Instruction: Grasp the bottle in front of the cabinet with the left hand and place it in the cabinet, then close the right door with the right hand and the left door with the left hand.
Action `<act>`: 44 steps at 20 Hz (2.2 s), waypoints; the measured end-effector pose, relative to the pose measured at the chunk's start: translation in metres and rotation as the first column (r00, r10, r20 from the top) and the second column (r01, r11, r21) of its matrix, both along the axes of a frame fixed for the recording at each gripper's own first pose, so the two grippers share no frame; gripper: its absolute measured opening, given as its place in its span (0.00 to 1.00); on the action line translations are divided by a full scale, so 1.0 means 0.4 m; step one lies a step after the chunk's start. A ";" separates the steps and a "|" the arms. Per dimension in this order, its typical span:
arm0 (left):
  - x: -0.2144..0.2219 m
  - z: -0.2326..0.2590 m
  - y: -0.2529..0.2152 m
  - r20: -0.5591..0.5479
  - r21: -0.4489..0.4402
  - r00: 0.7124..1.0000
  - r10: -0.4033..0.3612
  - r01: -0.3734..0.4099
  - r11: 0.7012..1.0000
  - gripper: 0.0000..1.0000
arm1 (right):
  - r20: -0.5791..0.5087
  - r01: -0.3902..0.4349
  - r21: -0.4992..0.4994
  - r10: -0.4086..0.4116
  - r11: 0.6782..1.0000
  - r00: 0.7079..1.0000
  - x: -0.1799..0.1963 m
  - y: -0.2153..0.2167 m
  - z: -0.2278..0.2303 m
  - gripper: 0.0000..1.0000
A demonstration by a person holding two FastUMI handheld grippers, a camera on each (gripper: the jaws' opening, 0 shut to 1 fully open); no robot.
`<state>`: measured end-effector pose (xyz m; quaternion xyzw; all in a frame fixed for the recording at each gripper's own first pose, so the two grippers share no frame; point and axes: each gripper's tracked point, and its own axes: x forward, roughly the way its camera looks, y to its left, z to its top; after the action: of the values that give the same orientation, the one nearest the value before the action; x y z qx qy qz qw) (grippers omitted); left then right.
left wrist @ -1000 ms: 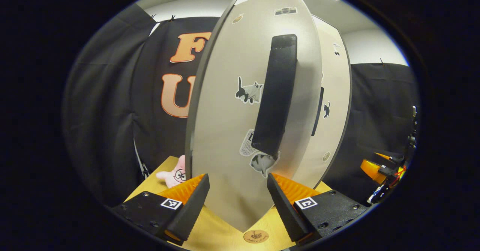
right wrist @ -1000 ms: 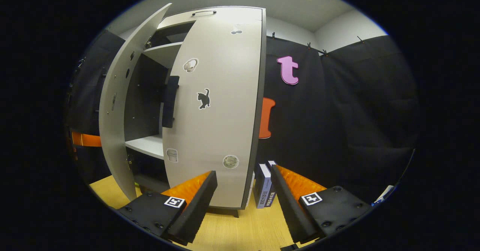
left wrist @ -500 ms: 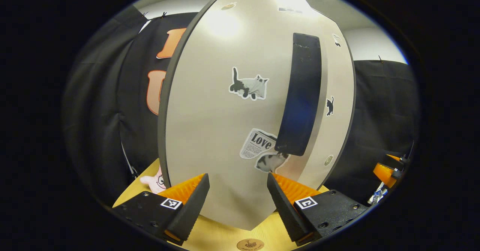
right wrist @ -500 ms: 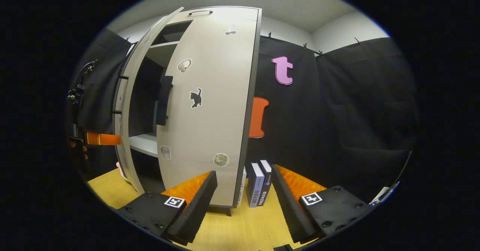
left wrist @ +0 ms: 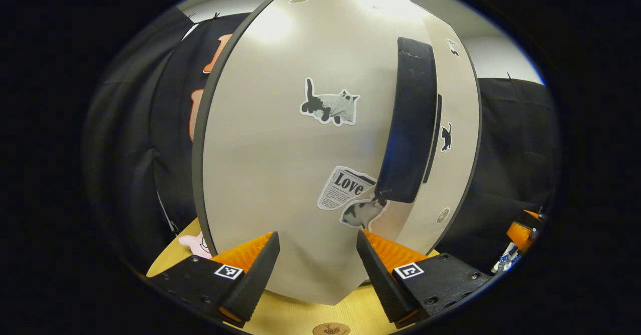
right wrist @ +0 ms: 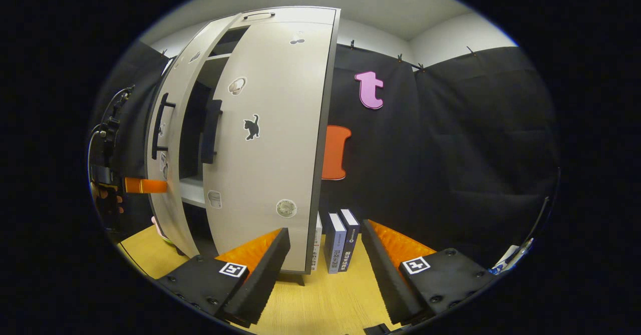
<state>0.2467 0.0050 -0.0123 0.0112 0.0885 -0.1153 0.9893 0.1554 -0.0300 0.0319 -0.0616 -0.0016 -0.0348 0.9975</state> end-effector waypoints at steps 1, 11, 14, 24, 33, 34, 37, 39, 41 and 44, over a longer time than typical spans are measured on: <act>0.000 -0.003 0.002 -0.002 0.002 1.000 0.002 -0.002 1.000 0.94 | -0.004 0.001 0.001 -0.001 1.000 1.000 -0.001 -0.004 -0.003 0.97; 0.019 -0.027 0.020 -0.015 0.017 0.999 0.041 -0.041 0.999 0.95 | -0.041 0.014 0.031 -0.012 0.999 0.999 0.022 -0.050 -0.035 0.97; 0.021 -0.032 0.021 -0.020 0.016 0.999 0.047 -0.047 0.999 0.95 | -0.048 0.015 0.031 -0.014 0.999 0.999 0.031 -0.065 -0.040 0.97; 0.022 -0.042 0.024 -0.020 0.060 0.997 0.079 -0.078 0.995 0.94 | -0.078 0.023 0.054 -0.019 0.998 0.997 0.073 -0.114 -0.062 0.97; 0.022 -0.049 0.028 -0.026 0.089 0.994 0.111 -0.108 0.990 0.94 | -0.088 0.037 0.075 -0.030 0.997 0.996 0.071 -0.171 -0.072 0.97; 0.018 -0.049 0.028 -0.029 0.095 0.993 0.113 -0.109 0.989 0.95 | -0.088 0.039 0.075 -0.032 0.996 0.996 0.069 -0.180 -0.072 0.97; -0.009 -0.046 0.014 -0.032 0.088 0.994 0.105 -0.101 0.991 0.95 | -0.091 0.043 0.075 -0.036 0.996 0.995 0.064 -0.209 -0.073 0.97; -0.031 -0.039 0.006 -0.032 0.100 0.994 0.102 -0.099 0.990 0.95 | -0.095 0.042 0.074 -0.035 0.996 0.995 0.060 -0.228 -0.072 0.97; -0.057 -0.023 -0.011 -0.024 0.107 0.995 0.093 -0.090 0.990 0.95 | -0.091 0.038 0.070 -0.031 0.997 0.995 0.057 -0.245 -0.059 0.97; -0.101 0.014 -0.041 -0.001 0.124 0.997 0.074 -0.073 0.990 0.95 | -0.088 0.033 0.064 -0.027 0.997 0.996 0.048 -0.270 -0.037 0.97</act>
<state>0.2062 -0.0113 -0.0067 0.0690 0.0988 -0.0730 0.9900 0.1746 -0.1379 0.0172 -0.0302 0.0442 -0.0470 0.9975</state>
